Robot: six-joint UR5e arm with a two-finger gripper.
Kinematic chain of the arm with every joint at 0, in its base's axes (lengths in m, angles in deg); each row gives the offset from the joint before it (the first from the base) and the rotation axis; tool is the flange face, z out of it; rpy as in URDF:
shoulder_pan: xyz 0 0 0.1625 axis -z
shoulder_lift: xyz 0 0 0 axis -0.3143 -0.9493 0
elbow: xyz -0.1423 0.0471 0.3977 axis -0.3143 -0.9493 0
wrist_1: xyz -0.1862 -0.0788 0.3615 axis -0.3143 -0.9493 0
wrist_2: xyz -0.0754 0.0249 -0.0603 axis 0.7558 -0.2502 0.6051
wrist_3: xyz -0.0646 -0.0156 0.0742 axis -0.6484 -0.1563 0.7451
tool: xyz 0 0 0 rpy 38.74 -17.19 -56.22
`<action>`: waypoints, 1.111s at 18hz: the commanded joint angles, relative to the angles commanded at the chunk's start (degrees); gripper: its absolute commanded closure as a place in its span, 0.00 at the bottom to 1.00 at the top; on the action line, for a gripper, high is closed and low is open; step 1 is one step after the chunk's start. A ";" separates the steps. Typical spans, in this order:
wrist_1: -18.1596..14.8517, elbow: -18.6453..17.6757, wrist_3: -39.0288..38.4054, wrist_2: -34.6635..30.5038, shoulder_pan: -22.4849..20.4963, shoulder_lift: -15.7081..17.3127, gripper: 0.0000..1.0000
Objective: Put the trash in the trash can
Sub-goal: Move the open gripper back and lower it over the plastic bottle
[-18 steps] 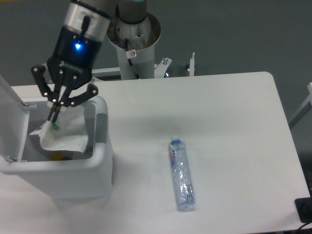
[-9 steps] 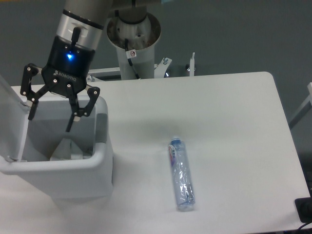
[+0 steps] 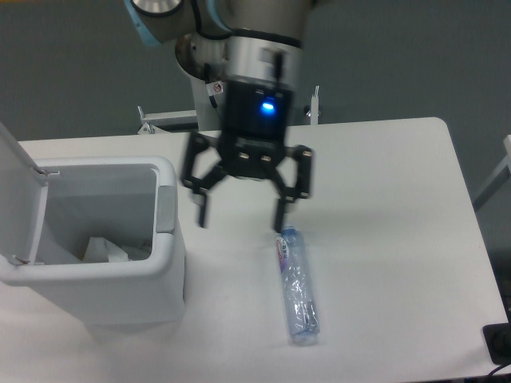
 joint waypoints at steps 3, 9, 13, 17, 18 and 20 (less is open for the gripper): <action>-0.44 -0.78 1.05 -3.24 -1.32 -2.81 0.00; -6.07 -3.68 10.01 -11.15 -1.41 -8.79 0.00; -5.71 -6.24 17.12 -14.95 -0.89 -12.04 0.00; -5.54 -7.38 21.17 -15.12 0.60 -15.21 0.00; -5.36 -7.30 22.05 -15.04 0.96 -15.91 0.00; -4.14 -7.29 23.20 -14.69 1.13 -17.41 0.00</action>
